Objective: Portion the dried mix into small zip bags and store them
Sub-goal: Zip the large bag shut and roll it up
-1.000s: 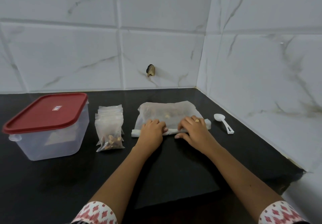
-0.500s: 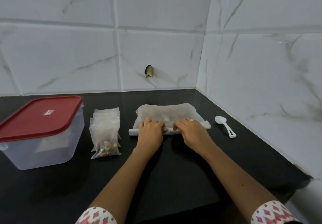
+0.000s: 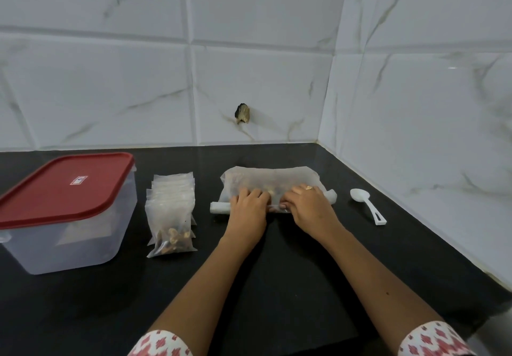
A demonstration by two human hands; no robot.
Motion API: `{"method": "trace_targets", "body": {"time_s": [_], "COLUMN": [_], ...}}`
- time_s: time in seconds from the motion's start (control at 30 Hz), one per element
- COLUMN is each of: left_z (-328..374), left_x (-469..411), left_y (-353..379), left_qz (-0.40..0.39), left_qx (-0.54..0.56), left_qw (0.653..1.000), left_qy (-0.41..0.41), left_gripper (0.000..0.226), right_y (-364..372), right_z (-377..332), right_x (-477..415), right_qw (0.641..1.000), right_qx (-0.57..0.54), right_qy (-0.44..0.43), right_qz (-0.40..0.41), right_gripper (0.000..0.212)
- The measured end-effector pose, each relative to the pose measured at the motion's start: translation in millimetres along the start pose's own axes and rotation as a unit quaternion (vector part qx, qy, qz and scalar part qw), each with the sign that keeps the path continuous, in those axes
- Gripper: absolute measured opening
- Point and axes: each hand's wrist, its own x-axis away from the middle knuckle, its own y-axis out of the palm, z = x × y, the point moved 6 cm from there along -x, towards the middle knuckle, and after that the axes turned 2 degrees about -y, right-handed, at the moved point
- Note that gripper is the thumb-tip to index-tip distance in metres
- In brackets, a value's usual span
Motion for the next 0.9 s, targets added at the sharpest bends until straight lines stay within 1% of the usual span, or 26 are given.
{"method": "trace_targets", "body": {"time_s": [0.07,0.1,0.13,0.2,0.3,0.33,0.4,0.5,0.6,0.67,0.7,0.8,0.83,0.9], "left_z": [1.5,0.8,-0.7,-4.4,-8.5,-8.7,-6.9,-6.4,-5.5,-8.3,-9.5,-10.6,-11.3,-14.1], "left_x": [-3.3,-5.5,-7.8,-11.0,-11.8,-12.0,-12.5,-14.4,-18.0,-24.5,-27.4,-32.1,-31.8,-30.7], "left_y": [-2.3,-2.5,-1.5,2.9,5.3,6.0,6.3,3.9,5.2,6.9,7.5,9.5,9.7,9.4], "left_qz": [0.02,0.021,0.015,0.004,0.007,0.0,-0.014,0.018,0.031,0.02,0.014,-0.006,-0.014,-0.033], "left_qx": [-0.004,-0.004,-0.005,-0.008,0.05,0.063,0.039,-0.006,-0.02,-0.015,-0.018,-0.024,-0.015,0.06], "left_qw": [1.0,1.0,1.0,1.0,0.998,0.998,0.999,1.0,0.999,0.999,1.0,0.999,1.0,0.998], "left_qy": [-0.004,-0.012,-0.021,-0.029,-0.037,-0.031,-0.012,0.005,0.019,0.019,0.02,0.026,0.023,0.011], "left_gripper": [0.02,0.022,0.024,0.026,0.024,0.028,0.034,0.02,0.02,0.022,0.023,0.024,0.024,0.019], "right_y": [-1.4,-1.0,0.3,4.4,9.4,10.4,9.6,5.4,3.3,2.4,2.6,5.6,6.8,9.4], "right_z": [7.7,10.0,10.9,12.5,13.5,14.1,15.3,14.6,12.3,15.8,16.3,14.4,13.0,9.4], "right_x": [5.0,7.1,8.0,6.6,-1.1,-3.6,-6.9,-6.4,-2.5,-1.9,-2.2,-5.6,-6.0,-7.7], "right_qw": [0.996,0.994,0.994,0.996,0.997,0.997,0.997,0.999,1.0,0.999,0.999,0.999,0.998,0.996], "right_qx": [-0.08,-0.104,-0.102,-0.085,-0.067,-0.061,-0.061,-0.021,-0.011,-0.023,-0.025,0.035,0.057,0.084], "right_qy": [0.024,0.028,0.024,0.017,0.026,0.029,0.039,0.032,0.009,0.009,0.008,-0.008,-0.007,-0.017], "right_qz": [0.0,-0.006,-0.014,-0.021,-0.037,-0.039,-0.024,0.015,0.018,0.026,0.028,0.035,0.033,0.028], "right_gripper": [0.017,0.019,0.018,0.013,0.021,0.023,0.023,0.021,0.018,0.024,0.024,0.011,0.01,0.011]}}
